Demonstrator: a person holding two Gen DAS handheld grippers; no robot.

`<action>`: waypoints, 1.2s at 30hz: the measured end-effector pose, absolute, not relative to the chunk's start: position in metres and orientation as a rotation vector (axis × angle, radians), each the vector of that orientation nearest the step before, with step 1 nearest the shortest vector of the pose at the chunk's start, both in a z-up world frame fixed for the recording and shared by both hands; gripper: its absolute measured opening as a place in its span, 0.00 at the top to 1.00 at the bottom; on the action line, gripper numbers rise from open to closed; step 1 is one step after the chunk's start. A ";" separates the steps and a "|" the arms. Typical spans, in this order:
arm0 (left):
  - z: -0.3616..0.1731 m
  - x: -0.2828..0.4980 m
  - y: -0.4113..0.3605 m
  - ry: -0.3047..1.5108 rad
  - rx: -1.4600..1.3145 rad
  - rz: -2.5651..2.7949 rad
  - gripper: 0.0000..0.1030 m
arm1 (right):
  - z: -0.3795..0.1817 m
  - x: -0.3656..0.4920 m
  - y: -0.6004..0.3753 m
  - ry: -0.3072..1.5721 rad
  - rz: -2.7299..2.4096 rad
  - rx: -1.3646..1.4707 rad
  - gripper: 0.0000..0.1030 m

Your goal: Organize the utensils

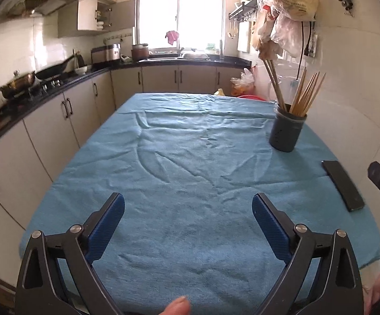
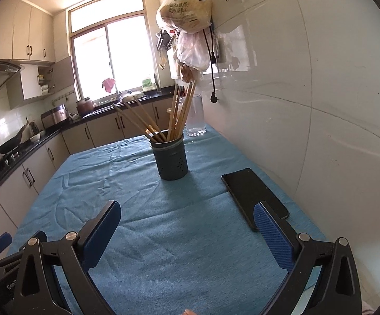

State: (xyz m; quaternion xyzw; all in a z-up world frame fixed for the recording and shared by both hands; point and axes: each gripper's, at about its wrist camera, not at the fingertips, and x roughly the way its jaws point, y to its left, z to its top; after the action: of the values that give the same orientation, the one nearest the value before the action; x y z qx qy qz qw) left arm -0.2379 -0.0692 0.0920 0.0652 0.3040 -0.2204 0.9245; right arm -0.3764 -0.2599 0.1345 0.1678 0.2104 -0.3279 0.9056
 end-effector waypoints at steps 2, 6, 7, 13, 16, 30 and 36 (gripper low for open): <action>0.091 -0.240 -0.069 0.617 0.152 -0.434 0.06 | 0.136 -0.377 -0.259 0.432 -0.679 0.339 0.00; 0.091 -0.240 -0.068 0.611 0.166 -0.433 0.06 | 0.136 -0.377 -0.259 0.435 -0.678 0.343 0.00; 0.091 -0.240 -0.067 0.611 0.161 -0.437 0.06 | 0.136 -0.377 -0.259 0.440 -0.676 0.344 0.00; 0.089 -0.236 -0.067 0.617 0.186 -0.375 0.05 | 0.135 -0.376 -0.257 0.449 -0.674 0.341 0.00; 0.089 -0.236 -0.068 0.611 0.187 -0.366 0.05 | 0.135 -0.375 -0.257 0.456 -0.674 0.339 0.00; 0.086 -0.234 -0.070 0.628 0.241 -0.310 0.05 | 0.133 -0.374 -0.258 0.471 -0.671 0.333 0.00; 0.085 -0.238 -0.071 0.619 0.247 -0.332 0.05 | 0.130 -0.372 -0.258 0.481 -0.665 0.333 0.00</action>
State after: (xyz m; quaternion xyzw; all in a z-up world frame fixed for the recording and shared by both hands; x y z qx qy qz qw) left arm -0.2379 -0.0711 0.0848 0.1207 0.3026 -0.1620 0.9315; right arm -0.3718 -0.2581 0.1300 0.1611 0.2329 -0.3219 0.9034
